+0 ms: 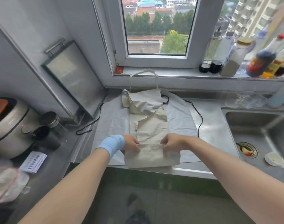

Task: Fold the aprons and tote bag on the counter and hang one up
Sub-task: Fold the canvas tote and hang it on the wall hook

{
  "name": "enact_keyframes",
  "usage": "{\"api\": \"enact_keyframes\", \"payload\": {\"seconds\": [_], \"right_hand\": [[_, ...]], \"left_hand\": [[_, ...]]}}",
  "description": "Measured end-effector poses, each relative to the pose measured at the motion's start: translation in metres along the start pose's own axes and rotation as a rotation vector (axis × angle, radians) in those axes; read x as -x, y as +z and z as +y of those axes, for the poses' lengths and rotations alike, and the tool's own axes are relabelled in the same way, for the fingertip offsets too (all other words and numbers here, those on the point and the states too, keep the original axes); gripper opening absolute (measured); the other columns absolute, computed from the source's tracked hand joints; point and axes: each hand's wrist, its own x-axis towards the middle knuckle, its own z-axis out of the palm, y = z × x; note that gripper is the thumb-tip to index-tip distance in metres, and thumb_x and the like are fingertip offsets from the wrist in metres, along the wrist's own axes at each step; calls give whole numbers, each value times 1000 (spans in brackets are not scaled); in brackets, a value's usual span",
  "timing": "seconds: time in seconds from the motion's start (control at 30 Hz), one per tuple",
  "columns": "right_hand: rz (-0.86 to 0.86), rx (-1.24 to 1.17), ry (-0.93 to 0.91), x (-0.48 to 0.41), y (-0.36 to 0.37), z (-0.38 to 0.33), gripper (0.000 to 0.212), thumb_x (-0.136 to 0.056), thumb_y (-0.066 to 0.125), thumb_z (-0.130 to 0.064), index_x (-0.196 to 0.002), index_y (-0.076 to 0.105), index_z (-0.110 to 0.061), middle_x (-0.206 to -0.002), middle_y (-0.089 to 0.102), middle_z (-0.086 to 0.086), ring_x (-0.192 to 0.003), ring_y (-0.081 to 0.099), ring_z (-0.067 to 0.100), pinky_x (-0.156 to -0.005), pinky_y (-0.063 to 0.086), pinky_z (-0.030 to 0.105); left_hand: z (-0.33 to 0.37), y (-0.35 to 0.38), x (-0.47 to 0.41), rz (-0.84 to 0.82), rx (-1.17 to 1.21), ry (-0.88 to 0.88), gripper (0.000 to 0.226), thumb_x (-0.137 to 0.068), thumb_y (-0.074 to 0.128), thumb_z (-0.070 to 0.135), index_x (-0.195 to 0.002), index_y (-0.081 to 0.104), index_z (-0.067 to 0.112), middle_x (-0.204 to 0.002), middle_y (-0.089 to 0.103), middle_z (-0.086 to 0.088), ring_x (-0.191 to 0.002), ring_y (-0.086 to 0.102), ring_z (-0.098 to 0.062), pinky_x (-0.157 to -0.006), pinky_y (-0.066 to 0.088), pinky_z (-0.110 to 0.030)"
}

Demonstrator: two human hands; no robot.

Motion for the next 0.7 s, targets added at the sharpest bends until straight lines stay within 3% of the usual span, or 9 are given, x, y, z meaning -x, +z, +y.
{"api": "enact_keyframes", "payload": {"seconds": [0.07,0.1,0.17,0.27,0.37,0.43,0.5,0.57,0.7], "right_hand": [[36,-13,-2,-3,-12,1,5,-67,56,-13,-64,57,-16,-62,51,-3,-60,52,17,-53,42,26],[104,-4,-18,-7,-17,2,9,-67,52,-9,-62,54,-17,-61,50,-4,-60,51,16,-52,40,25],[301,15,-50,-22,-24,5,14,-68,47,-7,-64,52,-18,-63,50,-6,-64,50,16,-54,39,26],[566,-23,-46,-50,-35,10,25,-74,49,-10,-82,67,-25,-81,64,-8,-82,60,16,-68,50,28],[651,-13,1,-84,-49,15,25,-77,50,-13,-89,68,-26,-91,67,-5,-89,61,20,-75,53,34],[656,10,24,-106,-54,18,26,-78,51,-13,-92,68,-26,-93,68,-4,-91,61,22,-75,53,34],[646,31,37,-130,-57,22,27,-82,51,-13,-96,69,-27,-94,68,-4,-91,61,23,-72,50,32],[608,49,27,-148,-53,26,28,-83,50,-13,-99,67,-29,-96,69,-3,-90,61,25,-69,47,31],[596,222,-44,-177,-42,32,33,-82,49,-10,-105,63,-29,-95,64,-4,-91,58,26,-74,46,37]], "left_hand": [[4,-10,-4,63,27,50,23,-87,63,26,-107,67,14,-97,63,-3,-91,65,-25,-81,58,-38],[5,-15,-8,128,13,98,15,-88,61,26,-94,68,15,-87,61,-2,-84,64,-23,-76,59,-35],[4,-24,-19,304,-27,172,20,-90,56,27,-71,58,19,-68,52,2,-68,51,-19,-61,48,-25],[4,-36,-42,499,-36,196,28,-93,53,31,-67,53,20,-65,51,2,-68,49,-21,-57,36,-25],[4,-51,-73,575,-51,143,23,-93,52,35,-78,59,20,-84,65,-3,-83,60,-26,-70,45,-29],[3,-57,-93,635,-137,127,14,-92,53,32,-100,64,26,-106,67,1,-99,61,-25,-81,48,-30],[0,-58,-115,735,-307,179,35,-90,57,25,-123,55,31,-123,57,5,-113,54,-21,-93,45,-33],[-1,-52,-133,767,-418,291,46,-88,59,21,-132,48,32,-130,48,6,-121,45,-19,-98,38,-31],[-10,-41,-169,446,-576,349,54,-91,56,25,-142,40,31,-156,23,0,-144,20,-22,-112,24,-35]]}}
